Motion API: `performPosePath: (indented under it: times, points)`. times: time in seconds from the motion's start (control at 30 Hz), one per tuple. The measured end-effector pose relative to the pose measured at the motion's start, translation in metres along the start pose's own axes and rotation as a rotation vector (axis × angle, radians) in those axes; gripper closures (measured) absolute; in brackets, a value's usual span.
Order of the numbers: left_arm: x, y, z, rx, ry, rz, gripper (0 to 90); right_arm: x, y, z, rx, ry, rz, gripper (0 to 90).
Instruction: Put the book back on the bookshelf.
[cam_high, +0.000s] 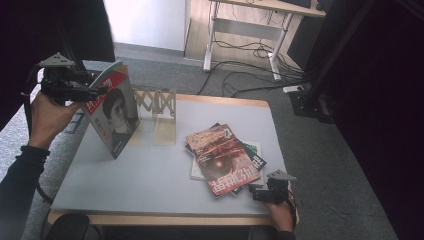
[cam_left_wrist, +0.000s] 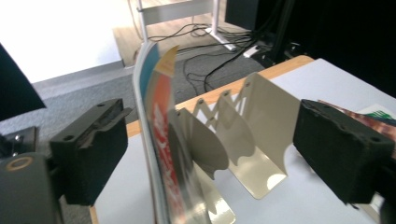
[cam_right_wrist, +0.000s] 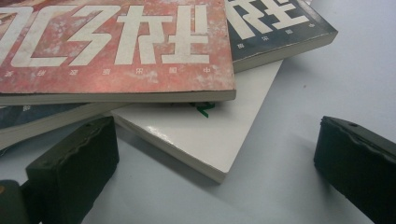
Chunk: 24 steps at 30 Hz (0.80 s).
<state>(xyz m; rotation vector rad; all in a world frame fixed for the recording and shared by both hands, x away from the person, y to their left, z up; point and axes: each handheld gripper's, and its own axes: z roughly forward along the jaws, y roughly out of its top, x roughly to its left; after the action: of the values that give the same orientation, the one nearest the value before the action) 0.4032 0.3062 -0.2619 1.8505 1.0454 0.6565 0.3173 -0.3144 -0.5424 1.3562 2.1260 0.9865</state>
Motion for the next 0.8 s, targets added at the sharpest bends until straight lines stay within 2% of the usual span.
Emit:
performPosePath:
  times: [0.27, 0.43, 0.57, 0.8]
  points:
    - [-0.02, 0.005, -0.02, -0.022, -0.029, 0.05, 4.7, 0.0, 0.0, 0.0, 0.0, 0.0, 0.0, 0.0]
    - [-0.035, 0.006, -0.028, -0.024, -0.072, 0.078, 0.0, 0.0, 0.0, 0.0, 0.0, 0.0, 0.0, 0.0]
    - [-0.05, 0.004, -0.028, -0.025, -0.112, 0.121, 0.0, 0.0, 0.0, 0.0, 0.0, 0.0, -0.002, 0.0]
    - [-0.069, -0.005, -0.016, -0.029, -0.171, 0.151, 0.0, 0.0, 0.0, 0.0, 0.001, 0.0, -0.001, 0.0]
